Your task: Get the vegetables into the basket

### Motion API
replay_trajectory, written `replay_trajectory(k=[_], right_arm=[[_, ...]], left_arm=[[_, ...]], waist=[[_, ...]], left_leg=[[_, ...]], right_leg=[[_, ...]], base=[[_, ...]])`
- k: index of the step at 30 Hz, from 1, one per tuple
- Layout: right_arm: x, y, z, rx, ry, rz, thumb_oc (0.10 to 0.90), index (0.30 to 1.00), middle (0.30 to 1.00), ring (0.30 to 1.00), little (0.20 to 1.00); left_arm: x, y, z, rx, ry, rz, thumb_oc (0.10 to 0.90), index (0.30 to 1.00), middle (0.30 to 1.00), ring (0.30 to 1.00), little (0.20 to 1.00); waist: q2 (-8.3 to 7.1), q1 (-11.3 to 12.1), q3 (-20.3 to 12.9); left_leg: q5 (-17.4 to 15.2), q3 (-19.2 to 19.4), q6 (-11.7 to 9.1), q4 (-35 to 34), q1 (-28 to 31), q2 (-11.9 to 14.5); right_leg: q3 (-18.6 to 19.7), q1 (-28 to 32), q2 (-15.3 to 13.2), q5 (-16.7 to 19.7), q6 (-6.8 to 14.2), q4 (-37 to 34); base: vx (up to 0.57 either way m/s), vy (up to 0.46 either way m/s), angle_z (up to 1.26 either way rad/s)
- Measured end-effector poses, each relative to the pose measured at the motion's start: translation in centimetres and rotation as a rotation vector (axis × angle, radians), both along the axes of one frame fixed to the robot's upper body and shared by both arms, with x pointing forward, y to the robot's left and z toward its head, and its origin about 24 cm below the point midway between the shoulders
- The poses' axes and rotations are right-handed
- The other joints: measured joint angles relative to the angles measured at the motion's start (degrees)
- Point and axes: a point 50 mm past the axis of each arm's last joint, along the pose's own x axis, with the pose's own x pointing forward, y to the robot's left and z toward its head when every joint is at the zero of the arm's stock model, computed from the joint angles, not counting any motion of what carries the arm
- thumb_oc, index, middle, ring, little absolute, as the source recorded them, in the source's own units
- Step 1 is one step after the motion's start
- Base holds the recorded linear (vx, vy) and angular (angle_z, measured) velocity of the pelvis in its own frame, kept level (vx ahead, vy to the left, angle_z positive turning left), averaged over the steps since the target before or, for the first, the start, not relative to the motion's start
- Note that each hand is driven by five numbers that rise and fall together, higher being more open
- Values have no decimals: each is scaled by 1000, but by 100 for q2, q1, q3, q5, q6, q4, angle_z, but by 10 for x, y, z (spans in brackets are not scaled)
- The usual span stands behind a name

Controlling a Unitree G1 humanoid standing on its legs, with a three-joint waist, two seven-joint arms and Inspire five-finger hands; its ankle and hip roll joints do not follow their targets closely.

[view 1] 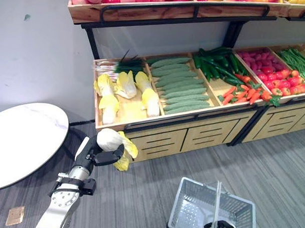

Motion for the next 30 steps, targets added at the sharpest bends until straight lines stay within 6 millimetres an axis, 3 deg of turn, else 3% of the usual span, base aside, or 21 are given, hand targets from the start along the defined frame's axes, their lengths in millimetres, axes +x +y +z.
replay_trajectory(k=[9, 10, 11, 12, 15, 16, 17, 18, 20, 23, 24, 25, 26, 27, 28, 29, 30], right_arm=[[6, -2, 2, -8, -30, -12, 400, 300, 300, 300, 300], [9, -3, 3, -10, -42, -16, 400, 300, 300, 300, 300], [12, -2, 4, -13, -52, -17, 400, 300, 300, 300, 300], [22, -3, 7, -15, -80, -11, 400, 300, 300, 300, 300], [36, 5, 9, -2, -121, 3, 400, 300, 300, 300, 300], [42, 8, 10, 5, -137, 7, 400, 300, 300, 300, 300], [46, 9, 11, 8, -146, 8, 400, 300, 300, 300, 300], [50, 9, 12, 5, -160, 11, 400, 300, 300, 300, 300], [55, 9, 14, -5, -173, 16, 400, 300, 300, 300, 300], [52, 5, 14, -28, -165, 5, 400, 300, 300, 300, 300], [51, 4, 14, -32, -161, 6, 400, 300, 300, 300, 300], [47, 2, 13, -35, -152, 8, 400, 300, 300, 300, 300], [46, 2, 13, -37, -153, 10, 400, 300, 300, 300, 300], [45, 4, 12, -36, -146, 22, 400, 300, 300, 300, 300], [47, 3, 13, -40, -148, 26, 400, 300, 300, 300, 300], [48, 4, 13, -39, -151, 29, 400, 300, 300, 300, 300], [49, 4, 14, -46, -152, 59, 400, 300, 300, 300, 300]], left_arm=[[3, 0, 2, 3, -3, 0, 400, 300, 300, 300, 300], [5, -1, 4, 3, -12, -3, 400, 300, 300, 300, 300], [8, 0, 6, 11, -20, -6, 400, 300, 300, 300, 300], [9, 1, 8, 17, -26, -6, 400, 300, 300, 300, 300], [21, 2, 19, 39, -67, -24, 400, 300, 300, 300, 300], [24, 2, 21, 43, -77, -23, 400, 300, 300, 300, 300], [26, 2, 24, 45, -87, -22, 400, 300, 300, 300, 300], [29, 0, 26, 40, -98, -17, 400, 300, 300, 300, 300], [33, -1, 29, 35, -114, -21, 400, 300, 300, 300, 300], [41, -5, 36, 31, -148, -28, 400, 300, 300, 300, 300], [42, -5, 37, 31, -152, -27, 400, 300, 300, 300, 300], [43, -5, 36, 25, -152, -17, 400, 300, 300, 300, 300], [42, -4, 36, 27, -150, -14, 400, 300, 300, 300, 300], [41, -3, 34, 26, -143, -6, 400, 300, 300, 300, 300], [39, -2, 33, 25, -141, -1, 400, 300, 300, 300, 300], [33, 3, 30, 27, -127, 15, 400, 300, 300, 300, 300], [30, 4, 27, 27, -110, 23, 400, 300, 300, 300, 300]], waist=[[-10, -12, 129], [-12, -11, 198], [-134, -29, 278], [-70, -14, 293], [-264, -72, 547], [-265, -36, 581], [-246, 4, 626], [-194, -63, 678], [-158, -69, 713], [-125, -65, 797], [-126, -52, 797], [-10, -65, 868], [-9, -32, 870], [14, 4, 848], [56, 20, 824], [63, 160, 742], [94, 224, 662]], left_leg=[[-64, 445, 98, 38, 3, -123], [-54, 550, 126, 57, -29, -140], [-88, 723, 166, 145, -139, -237], [-71, 839, 174, 189, -225, -215], [-124, 1331, 268, 328, -350, -322], [-136, 1550, 277, 326, -359, -272], [-138, 1735, 282, 300, -341, -229], [-177, 2020, 340, 323, -348, -132], [-211, 2253, 388, 349, -326, -69], [-243, 2545, 389, 326, -221, -29], [-268, 2584, 364, 332, -212, -26], [-272, 2819, 254, 346, -77, 164], [-290, 2918, 232, 347, -8, 193], [-322, 3118, 132, 312, 60, 289], [-356, 3320, -93, 301, 104, 391], [-343, 3503, -165, 271, 143, 415], [-341, 3579, -171, 286, 157, 498]], right_leg=[[451, -227, -15, -9, 62, 222], [556, -317, -16, -21, 113, 298], [729, -545, -16, 31, 212, 391], [862, -661, -15, 29, 253, 457], [1191, -883, -31, 36, 371, 417], [1107, -910, -35, -9, 406, 419], [964, -998, -33, -81, 475, 497], [465, -1122, -119, -161, 502, 727], [-21, -1131, -291, -274, 532, 941], [-1310, -736, -894, -452, 537, 993], [-1483, -647, -949, -449, 537, 950], [-2207, -415, -1042, -465, 510, 870], [-2377, -385, -1076, -499, 473, 962], [-2830, -392, -1147, -545, 379, 1123], [-3105, -462, -1130, -616, 273, 1300], [-3440, -522, -1238, -652, 116, 1371], [-3433, -591, -1077, -637, -96, 1333]], base=[[-56, 135, -27], [-127, 110, -43], [-148, 140, -63], [-67, 52, -69], [-84, 75, -84], [-46, 56, -93], [-39, 56, -111], [-29, 35, -105], [-16, 3, -87], [29, -38, -56], [64, -112, -62], [23, -74, -63], [51, -174, -75], [39, -154, -62], [39, -156, -87], [30, -207, -98], [39, -217, -88]])
